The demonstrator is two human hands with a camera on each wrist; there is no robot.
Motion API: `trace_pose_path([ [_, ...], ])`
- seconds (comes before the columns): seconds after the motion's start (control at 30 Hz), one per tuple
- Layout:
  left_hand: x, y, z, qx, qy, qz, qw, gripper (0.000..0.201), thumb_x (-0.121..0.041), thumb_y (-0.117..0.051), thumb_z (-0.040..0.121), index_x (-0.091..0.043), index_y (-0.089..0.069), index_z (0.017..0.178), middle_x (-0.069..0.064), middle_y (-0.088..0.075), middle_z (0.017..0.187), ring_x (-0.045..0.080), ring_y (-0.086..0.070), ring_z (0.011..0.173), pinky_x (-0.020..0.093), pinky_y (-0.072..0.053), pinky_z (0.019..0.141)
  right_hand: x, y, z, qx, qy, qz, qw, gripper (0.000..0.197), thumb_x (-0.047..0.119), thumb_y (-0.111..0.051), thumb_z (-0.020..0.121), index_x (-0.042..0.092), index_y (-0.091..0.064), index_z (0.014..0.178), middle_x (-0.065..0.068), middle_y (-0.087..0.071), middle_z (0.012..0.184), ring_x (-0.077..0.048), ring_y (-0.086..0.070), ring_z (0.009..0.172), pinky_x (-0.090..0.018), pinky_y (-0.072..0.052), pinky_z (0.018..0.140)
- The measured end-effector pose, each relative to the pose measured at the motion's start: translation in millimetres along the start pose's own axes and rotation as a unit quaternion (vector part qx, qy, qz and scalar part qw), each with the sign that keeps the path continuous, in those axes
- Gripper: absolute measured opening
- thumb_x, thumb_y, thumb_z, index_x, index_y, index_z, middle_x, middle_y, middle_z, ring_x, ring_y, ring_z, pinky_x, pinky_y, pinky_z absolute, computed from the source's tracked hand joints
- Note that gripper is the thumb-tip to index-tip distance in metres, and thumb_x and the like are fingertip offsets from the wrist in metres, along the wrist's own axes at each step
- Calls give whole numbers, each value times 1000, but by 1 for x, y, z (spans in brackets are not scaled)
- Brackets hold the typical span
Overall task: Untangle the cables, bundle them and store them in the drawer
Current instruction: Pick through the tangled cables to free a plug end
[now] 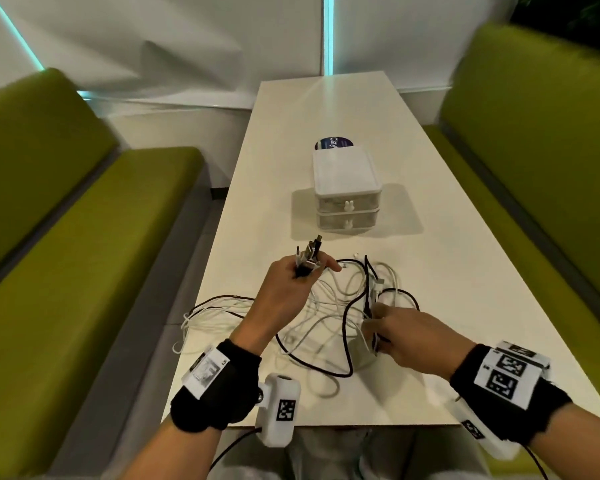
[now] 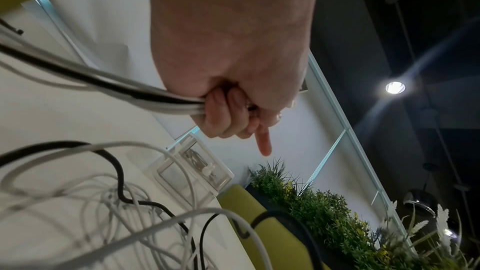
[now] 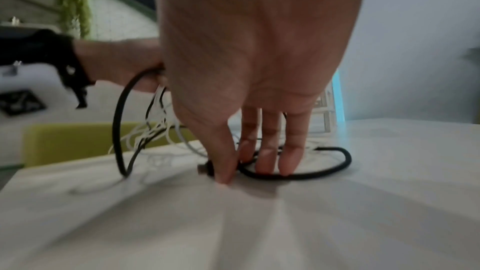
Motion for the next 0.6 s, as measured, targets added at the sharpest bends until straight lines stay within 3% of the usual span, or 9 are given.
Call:
trace_pose_path([
  [0.13, 5, -1, 1, 4, 2, 7, 1000, 26, -16, -47, 101, -14, -72, 95, -12, -36, 37, 8, -17, 39, 22, -20, 45, -5, -5, 3, -3, 1, -1, 1000, 17, 15, -58, 90, 31, -56, 92, 12, -39, 93, -17, -55, 77, -34, -47, 62],
  [0.2, 6, 0, 1, 5, -3, 10, 1000, 26, -16, -48, 100, -17, -72, 93, -10, -40, 40, 8, -19, 41, 27, -32, 56, -5, -2, 5, -19, 9, 30, 999, 8, 22, -61, 91, 29, -57, 92, 12, -41, 95, -15, -54, 76, -35, -49, 66],
  [0.27, 9, 1, 1, 4, -6, 5, 1000, 26, -18, -49, 100, -21, -73, 91, -5, -45, 47, 11, -22, 44, 30, -35, 62, -2, 6, 7, -67, 15, 65, 996, 6, 29, -63, 91, 27, -60, 96, 11, -42, 97, -12, -53, 75, -32, -48, 68],
  [0.43, 5, 6, -2, -1, -32, -32, 999, 27, -23, -50, 100, -19, -72, 85, -7, -27, 49, 16, -18, 46, 28, -15, 47, 8, 29, 19, -173, -20, 150, 973, 8, 28, -63, 91, 29, -62, 99, 13, -51, 90, -9, -54, 76, -27, -45, 69],
  [0.53, 2, 11, -4, 11, -50, -38, 998, 29, -22, -50, 100, -18, -70, 80, -8, -28, 51, 17, -21, 49, 27, -18, 48, 15, 42, 30, -202, -81, 194, 956, 3, 29, -59, 94, 28, -57, 96, 10, -60, 87, -14, -57, 75, -29, -43, 67],
  [0.6, 0, 9, -8, 64, -49, -44, 996, 30, -18, -49, 100, -11, -70, 81, -9, -38, 52, 14, -31, 52, 21, -26, 52, 20, 48, 35, -210, -101, 231, 945, 6, 26, -58, 95, 21, -57, 98, 5, -65, 84, -18, -61, 73, -32, -48, 65],
])
Point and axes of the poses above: each hand's wrist, its own z-axis towards the middle knuckle, its own y-axis out of the back of the hand, x = y × z, the point moved 3 cm from there along z, towards the middle knuckle
